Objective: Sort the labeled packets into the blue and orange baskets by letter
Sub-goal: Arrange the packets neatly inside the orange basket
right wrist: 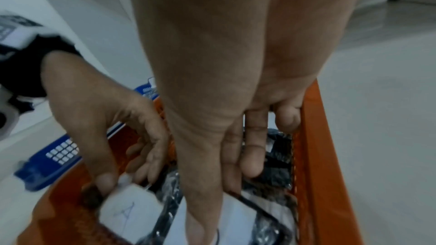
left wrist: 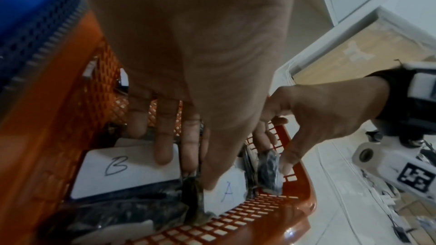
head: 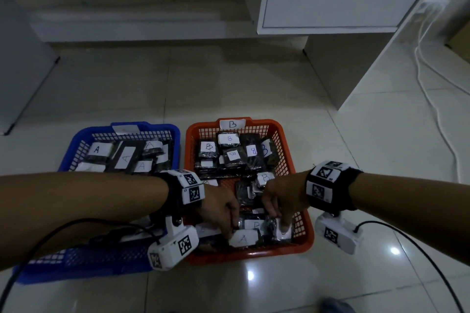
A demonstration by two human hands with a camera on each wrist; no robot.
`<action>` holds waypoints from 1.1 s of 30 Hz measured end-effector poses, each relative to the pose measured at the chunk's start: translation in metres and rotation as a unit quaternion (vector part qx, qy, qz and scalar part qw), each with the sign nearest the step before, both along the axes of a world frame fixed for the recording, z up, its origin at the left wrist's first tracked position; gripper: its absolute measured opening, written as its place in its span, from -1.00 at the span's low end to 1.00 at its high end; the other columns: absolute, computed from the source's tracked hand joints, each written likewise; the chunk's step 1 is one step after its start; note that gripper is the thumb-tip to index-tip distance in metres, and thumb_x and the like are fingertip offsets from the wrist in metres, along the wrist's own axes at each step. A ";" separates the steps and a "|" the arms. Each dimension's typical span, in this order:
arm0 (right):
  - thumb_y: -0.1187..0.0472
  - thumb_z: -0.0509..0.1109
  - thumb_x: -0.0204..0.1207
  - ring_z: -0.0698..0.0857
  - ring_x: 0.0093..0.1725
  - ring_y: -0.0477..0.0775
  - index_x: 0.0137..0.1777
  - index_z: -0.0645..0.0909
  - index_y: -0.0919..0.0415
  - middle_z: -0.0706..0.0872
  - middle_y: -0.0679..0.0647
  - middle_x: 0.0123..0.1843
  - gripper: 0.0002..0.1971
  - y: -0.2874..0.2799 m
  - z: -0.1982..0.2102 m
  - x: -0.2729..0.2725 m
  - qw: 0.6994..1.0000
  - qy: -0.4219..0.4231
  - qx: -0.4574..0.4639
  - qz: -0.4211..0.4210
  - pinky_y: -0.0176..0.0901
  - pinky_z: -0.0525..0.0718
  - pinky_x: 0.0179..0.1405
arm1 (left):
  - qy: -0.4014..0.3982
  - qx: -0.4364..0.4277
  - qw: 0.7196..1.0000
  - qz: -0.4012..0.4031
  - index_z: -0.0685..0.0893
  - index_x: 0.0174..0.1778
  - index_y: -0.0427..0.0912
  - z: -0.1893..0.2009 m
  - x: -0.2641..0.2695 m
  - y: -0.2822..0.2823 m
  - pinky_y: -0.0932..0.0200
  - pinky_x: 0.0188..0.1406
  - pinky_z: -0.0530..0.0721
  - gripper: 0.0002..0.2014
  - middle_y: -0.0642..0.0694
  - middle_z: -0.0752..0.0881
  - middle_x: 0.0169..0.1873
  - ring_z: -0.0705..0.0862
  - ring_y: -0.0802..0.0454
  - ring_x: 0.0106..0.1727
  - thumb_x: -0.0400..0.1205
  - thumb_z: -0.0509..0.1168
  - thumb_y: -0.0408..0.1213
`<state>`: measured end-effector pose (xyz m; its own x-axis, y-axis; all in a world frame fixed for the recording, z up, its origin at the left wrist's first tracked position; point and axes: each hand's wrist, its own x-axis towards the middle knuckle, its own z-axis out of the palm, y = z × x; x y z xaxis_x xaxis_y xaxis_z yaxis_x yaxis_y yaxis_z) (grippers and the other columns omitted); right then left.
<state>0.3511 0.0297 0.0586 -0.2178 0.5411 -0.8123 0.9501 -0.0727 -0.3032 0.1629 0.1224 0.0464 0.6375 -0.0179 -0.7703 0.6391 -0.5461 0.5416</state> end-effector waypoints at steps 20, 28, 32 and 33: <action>-0.01 0.51 0.54 0.75 0.12 0.00 0.33 0.65 0.02 0.74 -0.09 0.23 -0.62 0.021 0.004 0.033 0.960 -0.088 0.260 -0.061 -0.07 0.73 0.17 | -0.102 0.065 0.985 0.120 0.72 0.11 -0.11 -0.017 0.013 0.014 0.17 0.06 0.70 -0.78 -0.03 0.82 -0.01 0.77 0.06 0.00 0.58 0.49 -0.21; 0.15 0.40 0.65 0.77 0.17 0.07 0.33 0.69 0.08 0.78 0.02 0.26 -0.72 0.027 0.000 0.035 0.961 -0.098 0.256 -0.043 0.01 0.77 0.16 | -0.091 0.074 0.987 0.110 0.72 0.14 -0.14 -0.020 0.010 0.017 0.29 -0.06 0.64 -0.78 0.00 0.78 -0.07 0.70 0.15 -0.10 0.60 0.47 -0.22; 0.13 0.40 0.64 0.78 0.06 0.08 0.23 0.69 0.13 0.79 0.06 0.18 -0.78 0.025 -0.001 0.036 0.959 -0.097 0.258 -0.065 0.00 0.78 0.13 | -0.084 0.080 0.988 0.099 0.72 0.13 -0.16 -0.019 0.007 0.019 0.34 -0.14 0.62 -0.80 0.03 0.75 -0.13 0.66 0.20 -0.17 0.62 0.45 -0.23; 0.11 0.41 0.63 0.77 0.05 0.06 0.21 0.69 0.11 0.78 0.03 0.16 -0.79 0.024 0.000 0.035 0.954 -0.106 0.274 -0.055 0.00 0.75 0.14 | -0.082 0.089 0.988 0.092 0.73 0.12 -0.17 -0.017 0.006 0.020 0.36 -0.16 0.61 -0.81 0.07 0.73 -0.17 0.65 0.21 -0.19 0.62 0.45 -0.23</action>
